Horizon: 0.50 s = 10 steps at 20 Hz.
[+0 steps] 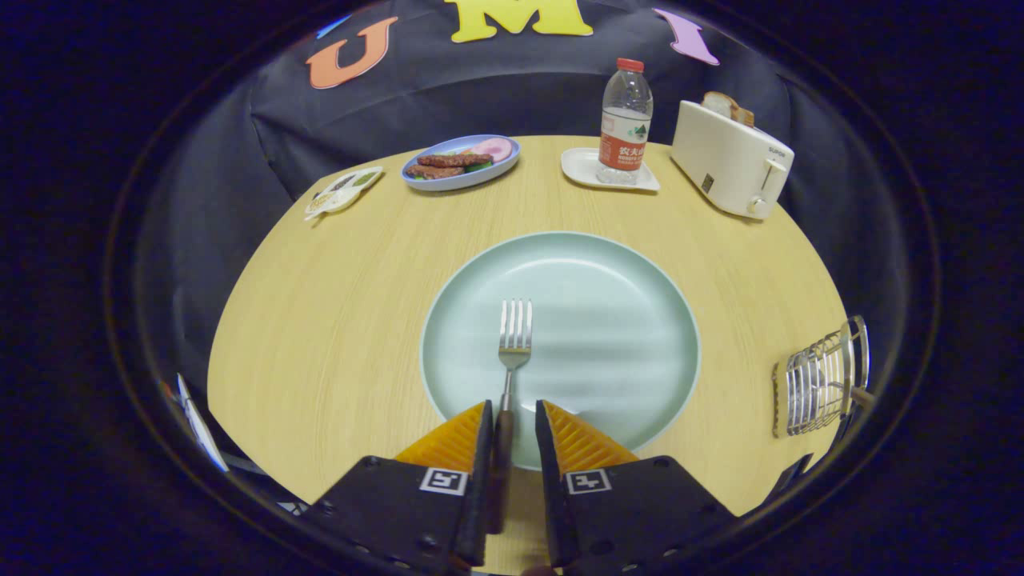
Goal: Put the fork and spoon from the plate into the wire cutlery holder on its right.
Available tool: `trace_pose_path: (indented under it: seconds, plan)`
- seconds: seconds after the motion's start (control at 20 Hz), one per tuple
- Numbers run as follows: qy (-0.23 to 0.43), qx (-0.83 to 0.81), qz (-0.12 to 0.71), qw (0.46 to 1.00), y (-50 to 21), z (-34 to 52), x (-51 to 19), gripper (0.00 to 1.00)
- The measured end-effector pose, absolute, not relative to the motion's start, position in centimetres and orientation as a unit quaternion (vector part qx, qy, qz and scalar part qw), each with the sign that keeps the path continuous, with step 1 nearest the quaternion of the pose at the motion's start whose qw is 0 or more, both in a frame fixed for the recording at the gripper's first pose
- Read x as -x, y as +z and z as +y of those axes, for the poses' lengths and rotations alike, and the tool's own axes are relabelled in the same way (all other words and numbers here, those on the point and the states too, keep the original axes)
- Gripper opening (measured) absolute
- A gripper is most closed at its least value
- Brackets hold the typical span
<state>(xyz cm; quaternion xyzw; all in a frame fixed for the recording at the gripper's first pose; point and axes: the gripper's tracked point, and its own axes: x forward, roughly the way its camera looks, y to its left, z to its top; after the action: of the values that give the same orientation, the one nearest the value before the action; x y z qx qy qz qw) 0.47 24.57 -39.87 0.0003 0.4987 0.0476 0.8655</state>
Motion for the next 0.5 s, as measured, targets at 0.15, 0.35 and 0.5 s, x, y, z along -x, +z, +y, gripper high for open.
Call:
trace_pose_path:
  seconds: [0.15,0.35,0.5]
  plan:
    - [0.037,-0.008,0.506,0.862,-40.3,24.1,-0.4,0.21]
    - [0.037,-0.002,0.520,0.853,-40.4,23.7,-0.7,0.02]
    - [0.039,0.000,0.523,0.852,-39.6,23.2,-0.9,0.02]
